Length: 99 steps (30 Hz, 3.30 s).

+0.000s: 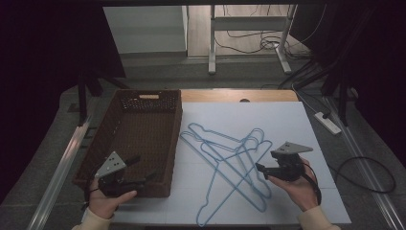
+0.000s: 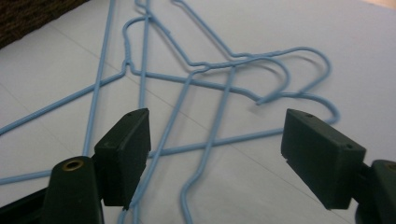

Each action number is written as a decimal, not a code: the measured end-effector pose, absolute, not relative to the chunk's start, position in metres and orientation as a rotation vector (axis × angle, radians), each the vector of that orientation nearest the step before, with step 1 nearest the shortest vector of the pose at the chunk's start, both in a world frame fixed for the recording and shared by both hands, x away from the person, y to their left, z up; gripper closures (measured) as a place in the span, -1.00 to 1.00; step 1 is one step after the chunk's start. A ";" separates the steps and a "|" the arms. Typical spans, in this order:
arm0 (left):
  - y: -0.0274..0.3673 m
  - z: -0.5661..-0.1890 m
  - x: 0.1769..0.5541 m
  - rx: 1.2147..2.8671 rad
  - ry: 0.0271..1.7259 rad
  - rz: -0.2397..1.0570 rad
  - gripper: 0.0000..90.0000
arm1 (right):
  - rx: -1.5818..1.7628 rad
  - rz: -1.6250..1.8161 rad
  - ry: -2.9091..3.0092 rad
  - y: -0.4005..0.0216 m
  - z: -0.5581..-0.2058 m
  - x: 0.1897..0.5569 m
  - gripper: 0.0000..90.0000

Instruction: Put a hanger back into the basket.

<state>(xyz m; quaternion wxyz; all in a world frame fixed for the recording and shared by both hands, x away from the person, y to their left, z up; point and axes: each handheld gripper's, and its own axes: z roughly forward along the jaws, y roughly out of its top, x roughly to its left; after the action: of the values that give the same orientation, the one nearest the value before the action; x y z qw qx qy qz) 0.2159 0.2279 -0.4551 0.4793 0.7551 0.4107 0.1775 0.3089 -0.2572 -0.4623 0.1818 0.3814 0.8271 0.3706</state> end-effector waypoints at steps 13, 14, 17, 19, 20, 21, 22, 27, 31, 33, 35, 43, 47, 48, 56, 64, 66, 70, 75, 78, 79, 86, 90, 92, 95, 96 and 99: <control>0.226 -0.454 0.216 1.846 0.993 0.433 -0.53 | 1.147 0.831 2.490 -0.213 -0.479 0.343 -0.27; 0.225 -0.454 0.216 1.846 0.993 0.433 -0.53 | 1.151 0.816 2.500 -0.211 -0.481 0.346 -0.24; 0.225 -0.453 0.216 1.846 0.991 0.434 -0.53 | 1.172 0.774 2.527 -0.204 -0.487 0.352 -0.16; 0.226 -0.453 0.216 1.845 0.990 0.435 -0.53 | 1.188 0.739 2.549 -0.197 -0.492 0.358 -0.07; 0.226 -0.453 0.216 1.845 0.990 0.435 -0.53 | 1.196 0.726 2.554 -0.195 -0.493 0.360 -0.05; 0.226 -0.453 0.216 1.845 0.990 0.435 -0.53 | 1.196 0.726 2.554 -0.195 -0.493 0.360 -0.05; 0.226 -0.453 0.216 1.845 0.991 0.435 -0.53 | 1.205 0.709 2.558 -0.193 -0.494 0.362 -0.02; 0.226 -0.453 0.216 1.845 0.990 0.437 -0.53 | 1.248 0.646 2.559 -0.185 -0.501 0.368 0.19; 0.226 -0.453 0.216 1.843 0.990 0.437 -0.53 | 1.268 0.601 2.558 -0.181 -0.503 0.369 0.40; 0.226 -0.453 0.216 1.844 0.990 0.438 -0.53 | 1.288 0.599 2.556 -0.180 -0.503 0.370 0.56; 0.226 -0.453 0.215 1.844 0.989 0.436 -0.53 | 1.307 0.599 2.549 -0.180 -0.502 0.371 0.79; 0.225 -0.452 0.215 1.843 0.986 0.441 -0.53 | 1.351 0.658 2.519 -0.184 -0.501 0.371 0.93; 0.226 -0.451 0.215 1.841 0.985 0.442 -0.53 | 1.335 0.712 2.502 -0.187 -0.496 0.369 0.93; 0.226 -0.451 0.215 1.840 0.985 0.442 -0.53 | 1.334 0.730 2.495 -0.188 -0.495 0.368 0.93; 0.223 -0.448 0.213 1.840 0.975 0.446 -0.53 | 1.276 0.854 2.467 -0.196 -0.481 0.357 0.94; 0.216 -0.439 0.213 1.847 0.949 0.442 -0.53 | 1.203 1.079 2.451 -0.216 -0.461 0.342 0.95; 0.213 -0.436 0.213 1.848 0.940 0.440 -0.53 | 1.185 1.120 2.448 -0.220 -0.456 0.339 0.95; 0.205 -0.429 0.214 1.862 0.912 0.437 -0.53 | 1.151 1.207 2.457 -0.228 -0.447 0.336 0.95; 0.194 -0.419 0.221 1.886 0.876 0.435 -0.53 | 1.112 1.280 2.453 -0.236 -0.438 0.333 0.95; 0.184 -0.410 0.227 1.913 0.852 0.437 -0.53 | 1.095 1.303 2.452 -0.238 -0.434 0.332 0.95; 0.178 -0.403 0.232 1.933 0.833 0.443 -0.53 | 1.089 1.315 2.451 -0.240 -0.432 0.331 0.95; 0.151 -0.384 0.258 2.001 0.748 0.421 -0.49 | 1.016 1.390 2.469 -0.247 -0.415 0.326 0.95; 0.133 -0.382 0.281 2.042 0.712 0.361 -0.48 | 0.982 1.407 2.476 -0.250 -0.409 0.323 0.95; 0.125 -0.383 0.292 2.062 0.707 0.355 -0.46 | 0.961 1.416 2.486 -0.253 -0.407 0.322 0.95; 0.113 -0.385 0.305 2.091 0.689 0.330 -0.45 | 0.941 1.424 2.503 -0.256 -0.404 0.320 0.95; 0.109 -0.385 0.308 2.102 0.679 0.323 -0.44 | 0.933 1.425 2.508 -0.257 -0.403 0.321 0.95; 0.093 -0.388 0.319 2.139 0.646 0.287 -0.42 | 0.915 1.436 2.524 -0.261 -0.401 0.320 0.95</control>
<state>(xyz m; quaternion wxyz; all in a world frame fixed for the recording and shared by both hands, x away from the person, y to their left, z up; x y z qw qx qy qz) 0.3188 0.0927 -0.3876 0.4297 0.8573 0.2590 0.1151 0.3199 -0.2612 -0.4013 0.0482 0.3002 0.8280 0.4712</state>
